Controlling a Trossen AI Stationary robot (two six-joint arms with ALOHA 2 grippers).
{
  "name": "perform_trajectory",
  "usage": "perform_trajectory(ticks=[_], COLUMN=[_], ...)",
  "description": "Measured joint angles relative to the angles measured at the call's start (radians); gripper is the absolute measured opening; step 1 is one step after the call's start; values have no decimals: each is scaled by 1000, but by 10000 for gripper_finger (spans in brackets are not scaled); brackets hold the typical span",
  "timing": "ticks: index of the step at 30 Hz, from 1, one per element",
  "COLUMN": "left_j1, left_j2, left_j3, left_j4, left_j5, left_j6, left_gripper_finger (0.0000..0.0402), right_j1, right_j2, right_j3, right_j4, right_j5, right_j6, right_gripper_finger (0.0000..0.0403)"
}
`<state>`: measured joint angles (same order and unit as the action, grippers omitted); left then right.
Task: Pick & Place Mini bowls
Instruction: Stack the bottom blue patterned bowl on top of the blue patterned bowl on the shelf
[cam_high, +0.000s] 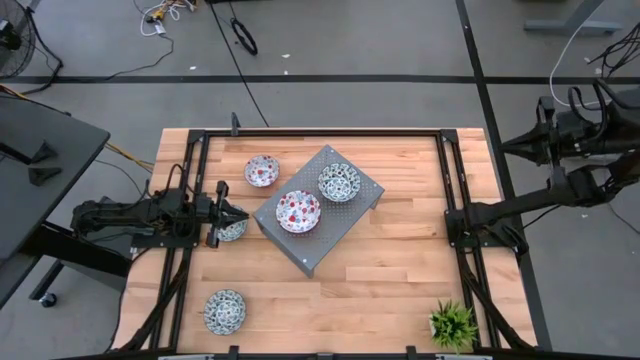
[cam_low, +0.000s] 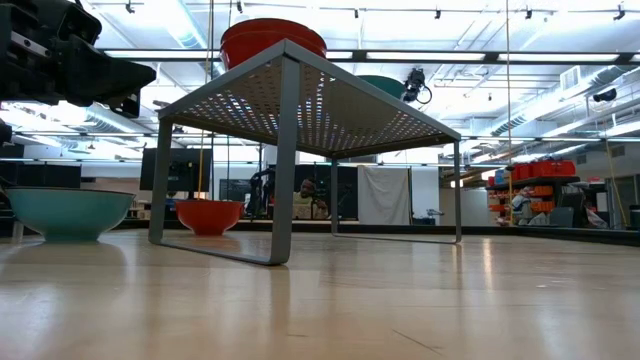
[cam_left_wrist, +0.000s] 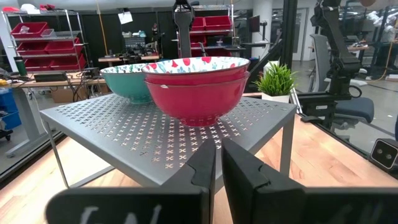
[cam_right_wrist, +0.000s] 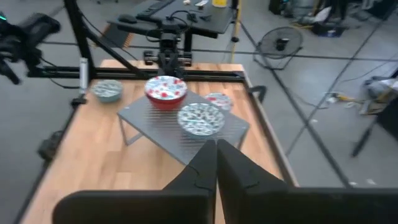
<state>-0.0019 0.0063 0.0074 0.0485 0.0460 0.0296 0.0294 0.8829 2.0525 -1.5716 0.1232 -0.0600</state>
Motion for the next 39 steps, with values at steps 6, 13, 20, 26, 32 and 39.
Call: perform_trajectory(ticks=[6, 13, 20, 26, 32, 39], left_j1=[0, 0, 0, 0, 0, 0], left_j2=[0, 0, 0, 0, 0, 0], left_j3=[0, 0, 0, 0, 0, 0], left_j4=[0, 0, 0, 0, 0, 0], left_j5=[0, 0, 0, 0, 0, 0], left_j6=[0, 0, 0, 0, 0, 0], left_gripper_finger=[30, 30, 30, 30, 30, 30], right_j1=[0, 0, 0, 0, 0, 0], right_j2=[0, 0, 0, 0, 0, 0], right_j3=[0, 0, 0, 0, 0, 0], right_j4=[0, 1, 27, 31, 31, 31], right_j5=[-1, -1, -2, -2, -2, -2], right_j6=[21, -7, -2, -1, -2, -2], right_gripper_finger=[26, 27, 27, 27, 27, 27])
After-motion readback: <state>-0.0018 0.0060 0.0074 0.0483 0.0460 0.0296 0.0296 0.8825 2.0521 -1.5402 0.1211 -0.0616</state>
